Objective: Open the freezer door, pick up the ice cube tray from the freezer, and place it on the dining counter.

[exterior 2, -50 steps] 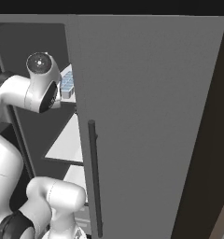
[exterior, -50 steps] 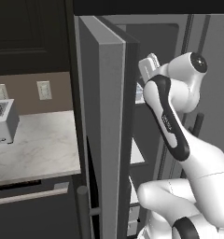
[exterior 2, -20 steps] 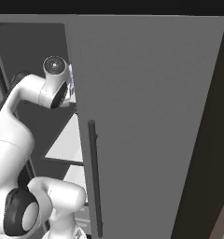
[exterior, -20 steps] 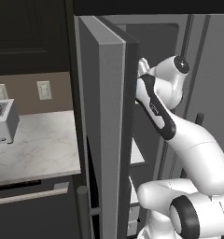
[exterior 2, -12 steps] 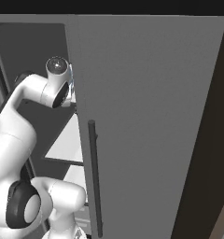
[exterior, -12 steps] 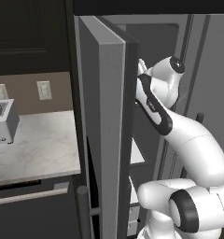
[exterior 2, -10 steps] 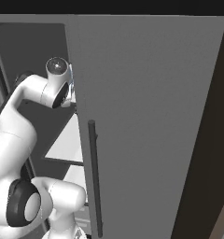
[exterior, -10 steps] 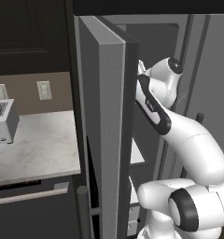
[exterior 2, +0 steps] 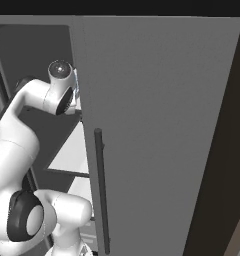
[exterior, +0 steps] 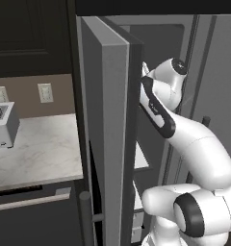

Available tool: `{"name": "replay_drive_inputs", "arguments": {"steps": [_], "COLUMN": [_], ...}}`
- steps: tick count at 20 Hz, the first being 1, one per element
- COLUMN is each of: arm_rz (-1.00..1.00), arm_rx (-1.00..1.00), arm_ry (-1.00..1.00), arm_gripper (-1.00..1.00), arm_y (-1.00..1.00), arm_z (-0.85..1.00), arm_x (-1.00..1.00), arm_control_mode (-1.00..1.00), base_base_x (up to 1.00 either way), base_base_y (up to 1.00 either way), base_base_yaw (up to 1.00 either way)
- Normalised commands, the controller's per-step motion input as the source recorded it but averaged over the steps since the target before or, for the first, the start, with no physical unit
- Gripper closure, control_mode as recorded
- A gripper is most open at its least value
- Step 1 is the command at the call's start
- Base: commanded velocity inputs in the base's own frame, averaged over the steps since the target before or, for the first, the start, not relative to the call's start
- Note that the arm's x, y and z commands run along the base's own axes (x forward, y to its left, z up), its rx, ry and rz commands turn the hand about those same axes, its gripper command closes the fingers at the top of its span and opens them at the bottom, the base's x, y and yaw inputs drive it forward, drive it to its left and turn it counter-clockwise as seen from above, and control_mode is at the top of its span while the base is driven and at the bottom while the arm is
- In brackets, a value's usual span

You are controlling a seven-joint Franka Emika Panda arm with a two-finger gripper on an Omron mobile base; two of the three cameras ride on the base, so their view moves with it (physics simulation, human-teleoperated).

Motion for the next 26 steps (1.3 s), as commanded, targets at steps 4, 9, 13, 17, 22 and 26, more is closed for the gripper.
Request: {"name": "replay_drive_inputs", "arguments": {"steps": [4, 9, 13, 17, 22, 26], "arm_rz": [-0.06, -0.11, -0.15, -0.11, -0.04, 0.0], "arm_rx": [0.0, 0.0, 0.0, 0.0, 0.0, 0.0], "arm_ry": [-0.14, -0.21, -0.22, -0.14, -0.02, 0.0], "arm_gripper": [1.0, 1.0, 1.0, 1.0, 1.0, 1.0], "arm_y": [0.0, 0.0, 0.0, 0.03, 0.1, 0.12], "arm_z": [0.0, 0.06, 0.09, 0.2, 0.29, 0.36], "arm_x": [-0.01, -0.03, -0.02, 0.0, 0.0, -0.1], "arm_control_mode": [-1.0, -1.0, -1.0, -1.0, -1.0, -1.0], "base_base_x": [0.0, 0.0, 0.0, 0.0, 0.0, 0.0], "base_base_y": [0.0, 0.0, 0.0, 0.0, 0.0, 0.0], "base_base_yaw": [0.0, 0.0, 0.0, 0.0, 0.0, 0.0]}}
